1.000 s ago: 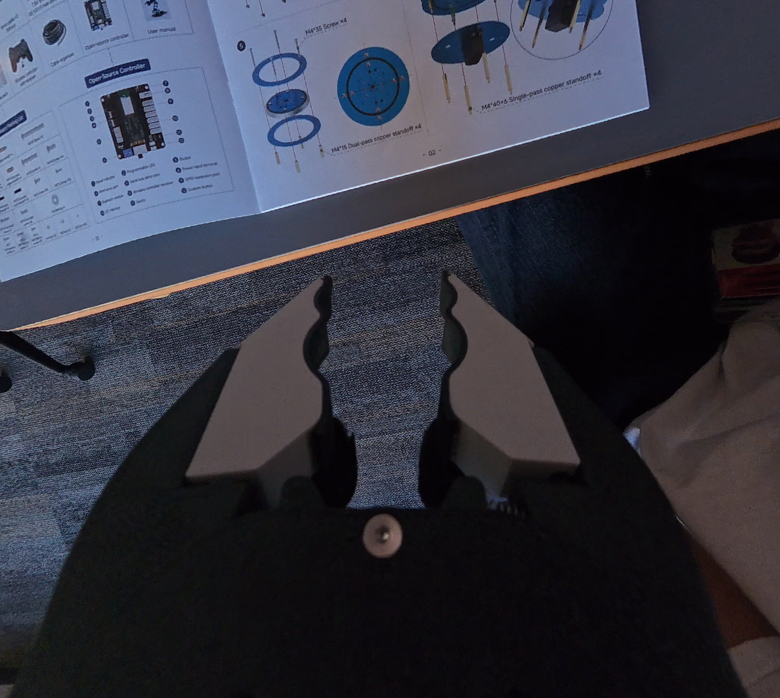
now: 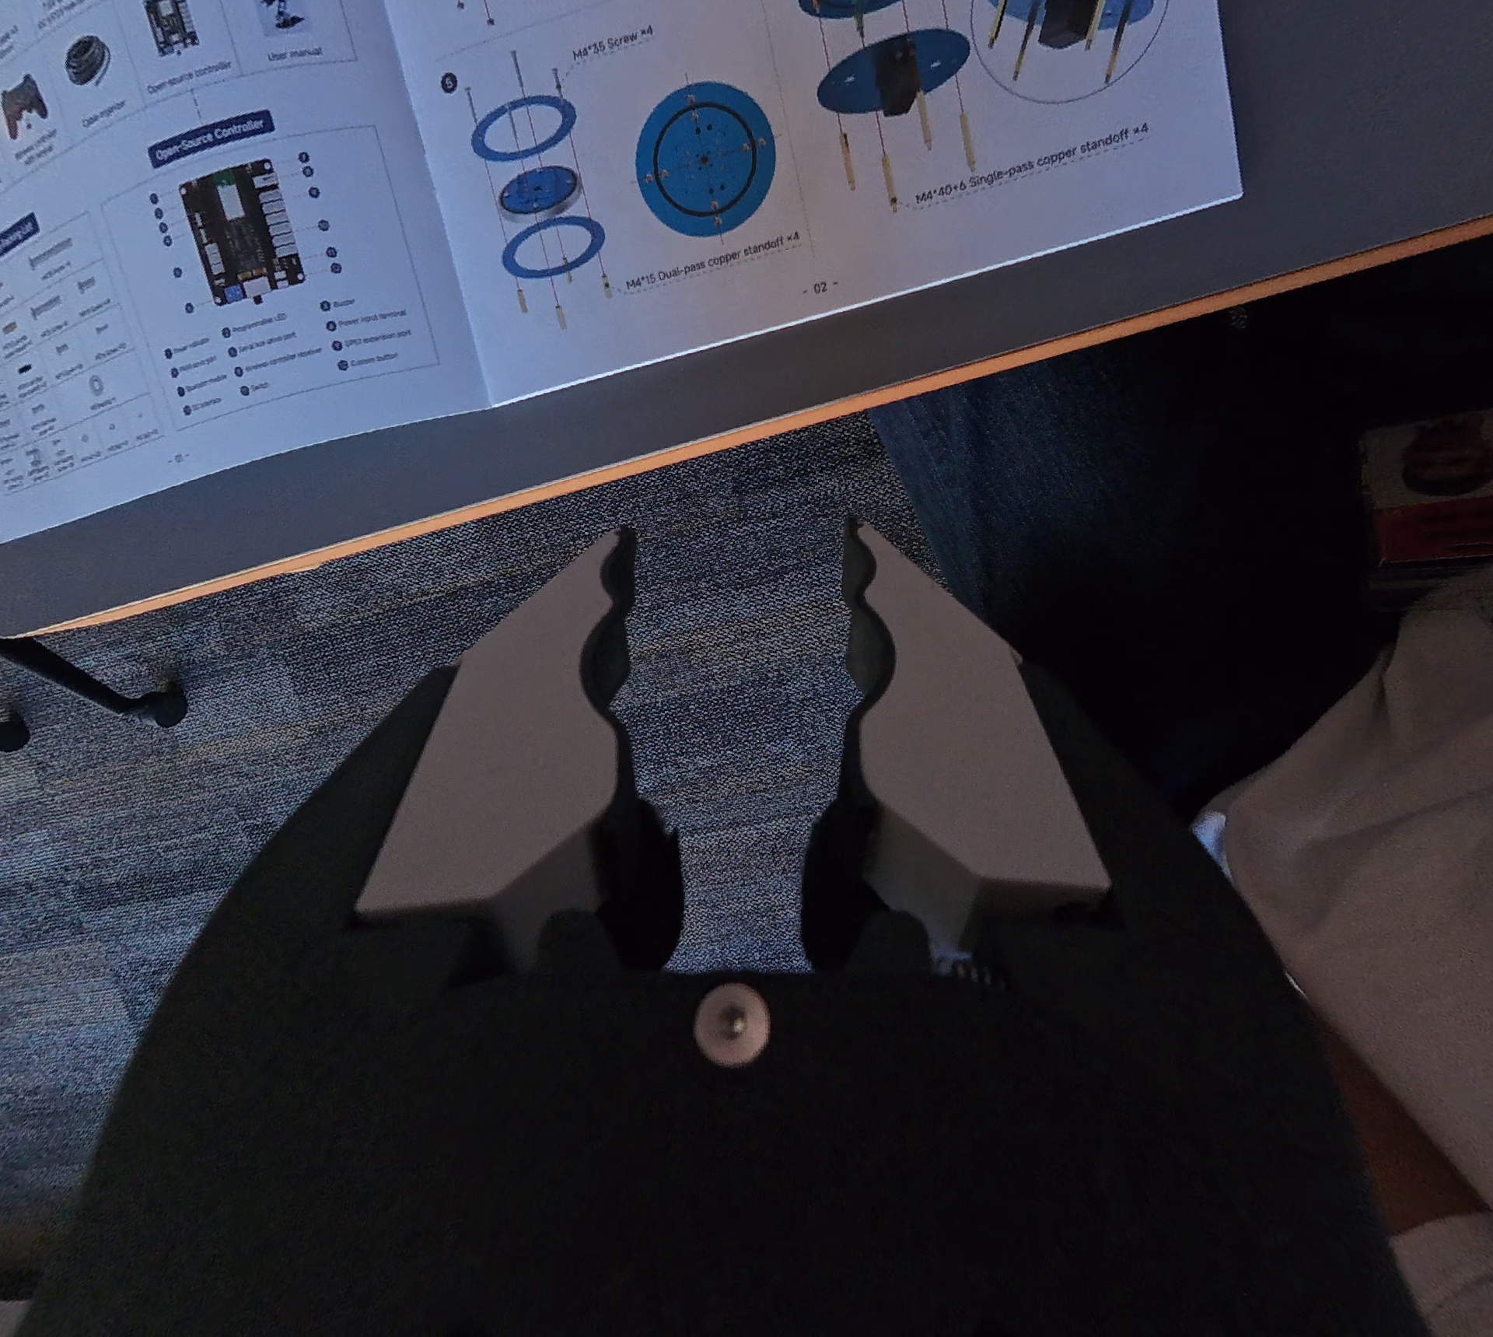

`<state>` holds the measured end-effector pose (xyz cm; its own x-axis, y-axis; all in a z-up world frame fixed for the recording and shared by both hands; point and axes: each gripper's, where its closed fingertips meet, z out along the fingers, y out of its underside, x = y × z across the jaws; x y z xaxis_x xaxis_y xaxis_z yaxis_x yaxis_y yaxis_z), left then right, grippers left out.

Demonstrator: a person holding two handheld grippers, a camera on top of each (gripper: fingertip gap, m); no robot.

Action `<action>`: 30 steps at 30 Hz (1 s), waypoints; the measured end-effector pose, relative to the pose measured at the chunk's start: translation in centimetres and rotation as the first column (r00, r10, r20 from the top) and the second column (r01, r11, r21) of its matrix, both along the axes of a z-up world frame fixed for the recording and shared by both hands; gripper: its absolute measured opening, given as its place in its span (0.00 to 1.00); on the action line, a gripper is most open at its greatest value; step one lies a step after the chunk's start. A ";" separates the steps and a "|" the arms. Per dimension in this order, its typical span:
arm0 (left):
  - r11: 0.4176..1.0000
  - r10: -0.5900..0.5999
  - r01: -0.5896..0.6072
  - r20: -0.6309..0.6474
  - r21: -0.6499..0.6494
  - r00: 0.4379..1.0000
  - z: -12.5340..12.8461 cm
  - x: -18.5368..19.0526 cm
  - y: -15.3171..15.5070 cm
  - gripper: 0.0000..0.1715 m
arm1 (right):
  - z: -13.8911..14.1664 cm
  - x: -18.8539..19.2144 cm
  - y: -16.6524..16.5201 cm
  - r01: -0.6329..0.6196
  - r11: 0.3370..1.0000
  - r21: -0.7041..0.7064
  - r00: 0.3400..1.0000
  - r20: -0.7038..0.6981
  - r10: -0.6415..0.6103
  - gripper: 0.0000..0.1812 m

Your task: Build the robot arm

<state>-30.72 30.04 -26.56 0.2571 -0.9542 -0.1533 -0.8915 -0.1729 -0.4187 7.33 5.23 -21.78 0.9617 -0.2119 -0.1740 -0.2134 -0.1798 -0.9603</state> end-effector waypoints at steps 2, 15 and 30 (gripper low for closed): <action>1.000 -0.002 0.002 0.002 0.001 1.000 0.0 0.0 0.0 0.30 | 0.0 0.0 0.0 0.001 1.000 0.000 1.000 0.002 -0.001 0.23; 0.971 -0.238 0.241 0.113 -0.009 0.965 -0.1 7.8 -2.2 0.30 | 0.2 0.7 -0.1 0.022 1.000 0.020 0.999 -0.029 -0.022 0.23; 0.755 -0.437 0.605 0.493 -0.253 0.752 1.0 31.5 -10.1 0.37 | -6.1 2.5 6.9 -0.285 0.827 -0.484 0.948 -0.018 0.316 0.54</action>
<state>0.82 19.90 -25.55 -0.3439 -0.9077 0.2403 -0.6651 0.0549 -0.7448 9.87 12.10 -27.86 0.9966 0.0483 -0.0665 -0.0179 -0.6620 -0.7492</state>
